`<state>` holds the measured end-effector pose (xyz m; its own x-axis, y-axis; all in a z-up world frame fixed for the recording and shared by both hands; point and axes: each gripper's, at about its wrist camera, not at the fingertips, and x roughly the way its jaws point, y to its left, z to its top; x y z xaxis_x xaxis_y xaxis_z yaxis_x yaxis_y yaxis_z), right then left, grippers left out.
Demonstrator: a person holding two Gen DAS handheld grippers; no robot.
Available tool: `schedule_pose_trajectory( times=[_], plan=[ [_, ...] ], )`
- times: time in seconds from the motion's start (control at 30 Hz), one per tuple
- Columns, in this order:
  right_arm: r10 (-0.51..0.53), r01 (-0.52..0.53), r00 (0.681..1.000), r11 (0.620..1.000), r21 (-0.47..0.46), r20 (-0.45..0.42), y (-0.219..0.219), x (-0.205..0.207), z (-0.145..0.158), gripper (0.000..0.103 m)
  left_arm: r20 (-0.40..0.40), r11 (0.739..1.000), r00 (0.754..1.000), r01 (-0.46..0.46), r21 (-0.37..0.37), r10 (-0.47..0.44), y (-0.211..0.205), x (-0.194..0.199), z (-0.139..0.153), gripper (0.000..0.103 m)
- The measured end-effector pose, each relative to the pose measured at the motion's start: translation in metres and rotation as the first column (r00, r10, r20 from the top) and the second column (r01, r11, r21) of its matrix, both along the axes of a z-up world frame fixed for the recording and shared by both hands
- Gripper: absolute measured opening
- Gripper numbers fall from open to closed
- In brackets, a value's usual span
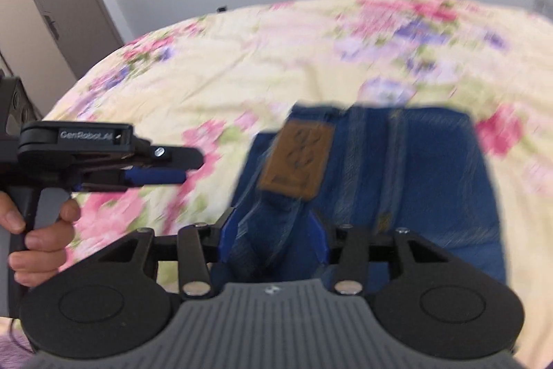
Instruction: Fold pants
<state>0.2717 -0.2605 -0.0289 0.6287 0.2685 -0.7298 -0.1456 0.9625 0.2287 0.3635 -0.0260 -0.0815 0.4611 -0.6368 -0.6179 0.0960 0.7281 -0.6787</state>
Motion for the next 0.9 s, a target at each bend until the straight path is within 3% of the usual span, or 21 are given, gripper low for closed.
schedule_pose_trajectory(
  times=[0.03,0.1,0.2,0.43,0.6,0.7,0.77,0.8,0.9],
  plan=[
    [-0.02,0.021,1.0,0.999,-0.033,0.014,-0.007,0.005,0.001,0.041,-0.013,1.0,1.0,-0.01,-0.014,0.009,-0.003,0.006,-0.006,0.054],
    [-0.052,0.054,0.998,0.996,-0.072,0.024,-0.024,0.016,-0.003,0.022,-0.049,0.999,0.998,-0.029,-0.034,0.028,-0.009,0.017,-0.018,0.054],
    [-0.096,0.096,0.995,0.993,-0.071,0.005,-0.05,0.029,-0.015,0.01,-0.083,0.997,0.996,-0.03,-0.071,0.024,-0.018,0.032,-0.036,0.054],
    [-0.094,0.093,0.995,0.995,-0.028,-0.02,-0.078,0.04,-0.047,0.005,-0.116,0.988,0.993,-0.001,-0.152,-0.017,-0.035,0.052,-0.062,0.054],
    [-0.083,0.083,0.997,0.997,-0.009,-0.01,-0.079,0.038,-0.059,0.005,-0.105,0.973,0.994,0.015,-0.229,-0.04,-0.04,0.059,-0.053,0.054],
    [-0.086,0.086,0.996,0.996,0.004,-0.014,-0.081,0.037,-0.062,0.005,-0.045,0.991,0.996,0.071,-0.111,-0.076,-0.056,0.058,-0.036,0.054],
    [-0.088,0.089,0.996,0.996,0.005,-0.022,-0.08,0.038,-0.064,0.005,0.016,0.992,0.995,0.102,0.079,-0.103,-0.077,0.051,-0.021,0.038],
    [-0.089,0.089,0.996,0.996,0.005,-0.029,-0.079,0.039,-0.065,0.005,0.062,0.975,0.99,0.111,0.19,-0.125,-0.089,0.045,-0.013,0.028],
    [-0.088,0.088,0.995,0.996,0.007,-0.053,-0.08,0.042,-0.069,0.005,0.199,0.913,0.95,0.152,0.379,-0.241,-0.117,0.02,0.011,0.02]
  ],
)
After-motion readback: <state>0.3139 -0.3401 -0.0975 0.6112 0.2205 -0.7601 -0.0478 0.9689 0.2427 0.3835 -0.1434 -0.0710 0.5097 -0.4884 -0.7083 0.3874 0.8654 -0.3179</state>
